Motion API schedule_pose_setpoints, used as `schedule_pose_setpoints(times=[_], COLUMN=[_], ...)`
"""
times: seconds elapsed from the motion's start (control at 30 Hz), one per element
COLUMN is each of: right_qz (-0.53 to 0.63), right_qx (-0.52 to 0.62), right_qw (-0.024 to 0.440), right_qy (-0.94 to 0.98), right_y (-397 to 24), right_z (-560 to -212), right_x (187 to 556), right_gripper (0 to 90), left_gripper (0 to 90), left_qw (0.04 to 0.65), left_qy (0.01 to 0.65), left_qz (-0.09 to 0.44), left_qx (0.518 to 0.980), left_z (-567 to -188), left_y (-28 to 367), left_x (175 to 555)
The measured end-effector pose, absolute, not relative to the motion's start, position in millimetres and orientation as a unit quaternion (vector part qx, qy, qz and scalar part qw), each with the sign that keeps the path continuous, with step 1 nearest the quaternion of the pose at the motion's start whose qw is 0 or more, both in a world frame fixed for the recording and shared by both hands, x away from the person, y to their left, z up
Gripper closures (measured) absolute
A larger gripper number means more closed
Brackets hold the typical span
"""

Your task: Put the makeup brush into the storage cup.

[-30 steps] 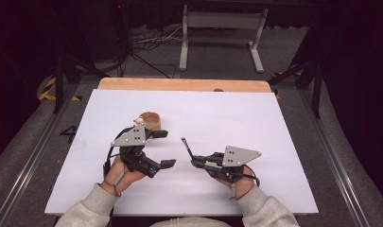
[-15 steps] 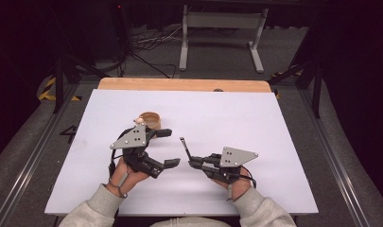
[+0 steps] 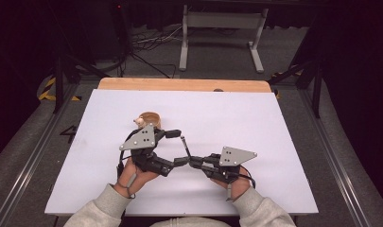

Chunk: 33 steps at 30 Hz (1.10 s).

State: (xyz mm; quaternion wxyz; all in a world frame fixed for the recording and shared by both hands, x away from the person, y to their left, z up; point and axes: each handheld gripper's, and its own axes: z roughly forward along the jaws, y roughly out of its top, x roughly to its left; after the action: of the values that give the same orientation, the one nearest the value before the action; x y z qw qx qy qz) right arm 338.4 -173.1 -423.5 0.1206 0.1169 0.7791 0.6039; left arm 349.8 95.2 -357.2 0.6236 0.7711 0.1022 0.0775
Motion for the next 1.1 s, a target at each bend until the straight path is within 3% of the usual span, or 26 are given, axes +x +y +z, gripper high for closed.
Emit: schedule_pose_setpoints(times=[0.1,0.3,0.67,1.0,1.1], right_qz=[0.604,0.608,0.611,0.608,0.607], right_qx=[0.117,0.119,0.114,0.113,0.115], right_qw=[0.121,0.121,0.116,0.117,0.118], right_qy=[0.779,0.776,0.775,0.777,0.777], right_y=[-172.7,-173.1,-171.8,-172.2,-173.9], right_z=[-423.9,-424.3,-425.7,-425.1,-423.8], right_x=[338.4,338.3,338.0,338.2,339.2], right_gripper=[83.4,83.4,83.1,82.0,71.9], left_gripper=[26.2,51.5,79.5,82.1,82.8], left_qw=[0.624,0.629,0.631,0.633,0.632], left_qy=[0.101,0.088,0.095,0.093,0.094], left_qz=[0.078,0.084,0.087,0.067,0.072], left_qx=[0.771,0.768,0.765,0.765,0.766], left_z=[-358.9,-359.3,-361.0,-362.1,-361.8], left_y=[91.6,87.8,88.7,90.7,90.9], left_x=[348.1,343.8,344.6,348.0,347.5])
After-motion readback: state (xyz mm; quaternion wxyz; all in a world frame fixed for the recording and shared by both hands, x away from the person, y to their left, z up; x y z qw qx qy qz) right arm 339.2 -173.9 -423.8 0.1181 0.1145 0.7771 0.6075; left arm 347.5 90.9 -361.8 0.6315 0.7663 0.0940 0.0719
